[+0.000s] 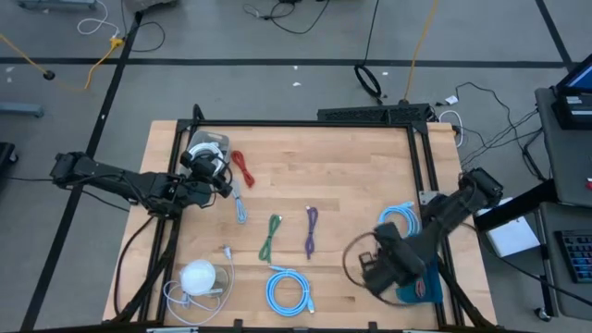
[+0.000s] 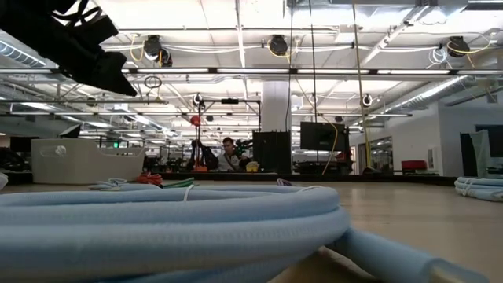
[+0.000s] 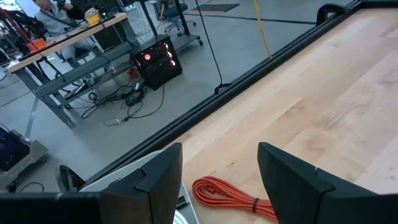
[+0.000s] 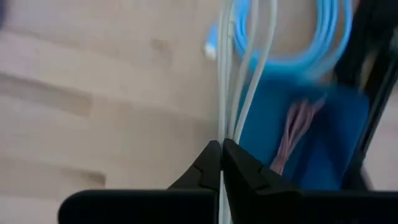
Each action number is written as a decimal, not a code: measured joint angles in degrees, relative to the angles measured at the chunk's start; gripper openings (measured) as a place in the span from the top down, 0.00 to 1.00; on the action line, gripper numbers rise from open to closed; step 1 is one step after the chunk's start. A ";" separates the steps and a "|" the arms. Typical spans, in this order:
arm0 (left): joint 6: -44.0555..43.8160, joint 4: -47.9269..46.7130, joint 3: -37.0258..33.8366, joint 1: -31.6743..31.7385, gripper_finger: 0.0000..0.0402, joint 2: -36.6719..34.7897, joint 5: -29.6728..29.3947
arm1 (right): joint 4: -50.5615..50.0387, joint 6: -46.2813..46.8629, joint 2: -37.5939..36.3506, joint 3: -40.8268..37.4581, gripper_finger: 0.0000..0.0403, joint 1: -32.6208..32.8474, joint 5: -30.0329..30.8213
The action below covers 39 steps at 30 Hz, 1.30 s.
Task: Pick & Place USB Port
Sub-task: Put the white USB cable into the blue basket, then put the top right blue HDMI cable into the gray basket
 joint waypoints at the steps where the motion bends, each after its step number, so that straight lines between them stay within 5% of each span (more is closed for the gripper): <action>1: 0.02 0.48 -0.42 0.00 0.47 0.02 0.00 | 0.03 2.68 0.01 -0.66 1.00 1.53 -1.11; 6: 0.49 2.22 -1.05 0.11 0.47 0.00 -0.47 | -0.29 12.78 -0.05 -4.52 1.00 7.96 -5.39; 16: 2.10 4.29 -1.07 0.11 0.47 0.02 0.11 | 3.63 13.55 -0.06 -15.09 1.00 10.44 -15.20; 25: 2.03 4.14 -1.11 0.11 0.47 0.02 0.15 | 11.98 12.85 -0.06 -19.80 1.00 10.50 -15.40; 39: 1.49 4.15 -1.11 0.11 0.47 0.02 0.72 | 1.13 11.28 -2.01 -14.91 0.76 9.63 -16.64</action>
